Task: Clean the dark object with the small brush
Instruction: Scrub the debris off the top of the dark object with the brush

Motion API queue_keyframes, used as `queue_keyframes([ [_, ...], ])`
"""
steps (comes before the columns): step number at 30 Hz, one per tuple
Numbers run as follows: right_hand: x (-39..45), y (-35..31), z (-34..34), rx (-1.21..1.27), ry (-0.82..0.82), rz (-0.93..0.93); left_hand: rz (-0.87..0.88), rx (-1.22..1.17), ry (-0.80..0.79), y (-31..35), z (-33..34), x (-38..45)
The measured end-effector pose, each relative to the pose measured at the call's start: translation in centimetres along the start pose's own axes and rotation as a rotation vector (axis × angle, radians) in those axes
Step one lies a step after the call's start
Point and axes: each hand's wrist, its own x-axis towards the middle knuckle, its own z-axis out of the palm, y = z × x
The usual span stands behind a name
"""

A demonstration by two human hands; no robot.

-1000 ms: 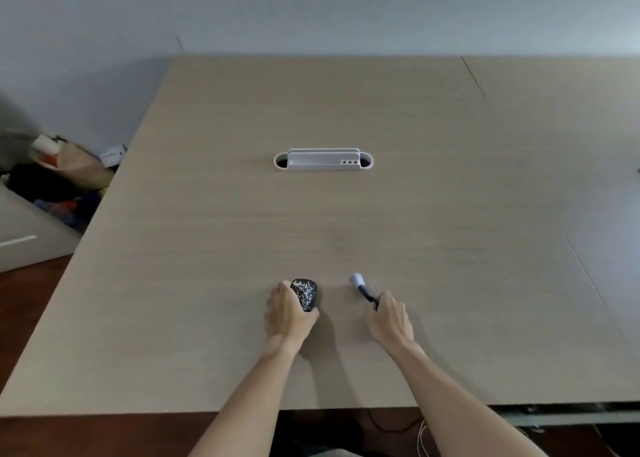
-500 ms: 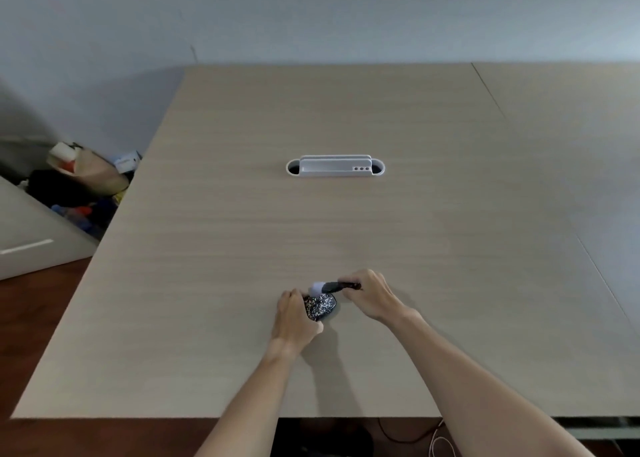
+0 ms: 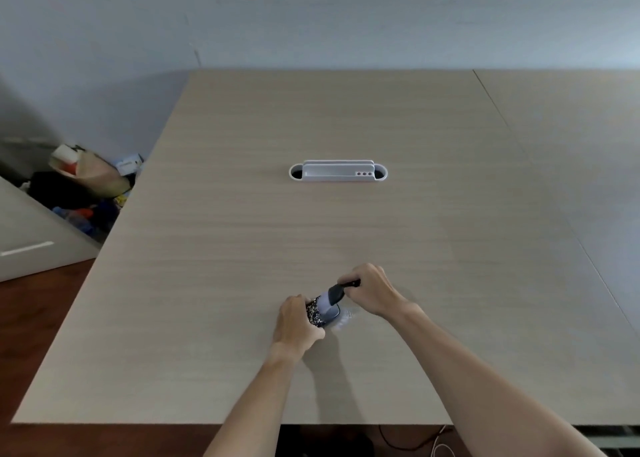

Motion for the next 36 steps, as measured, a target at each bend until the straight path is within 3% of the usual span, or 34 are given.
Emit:
queue_keyframes([
  [7,0.2,1.4,0.5,-0.102,-0.183,0.069,0.095,0.048,-0.061,-0.4,-0.9,0.6],
  [13,0.7,1.2,-0.4,-0.007,-0.024,0.097,0.118,0.016,-0.058,-0.8,-1.2,0.3],
  [20,1.0,0.9,0.7,-0.105,-0.159,0.029,0.144,0.055,-0.071,-0.5,-1.3,0.4],
  [26,1.9,1.2,0.0,-0.111,-0.056,0.051,0.137,0.063,-0.077,-1.0,-1.2,0.5],
  [32,1.3,1.2,0.9,-0.120,-0.124,0.039,0.160,0.051,-0.073,-1.4,-1.1,0.8],
  [36,1.0,2.1,-0.3,-0.200,-0.075,0.079,0.164,0.047,-0.078,-1.6,-1.0,0.9],
])
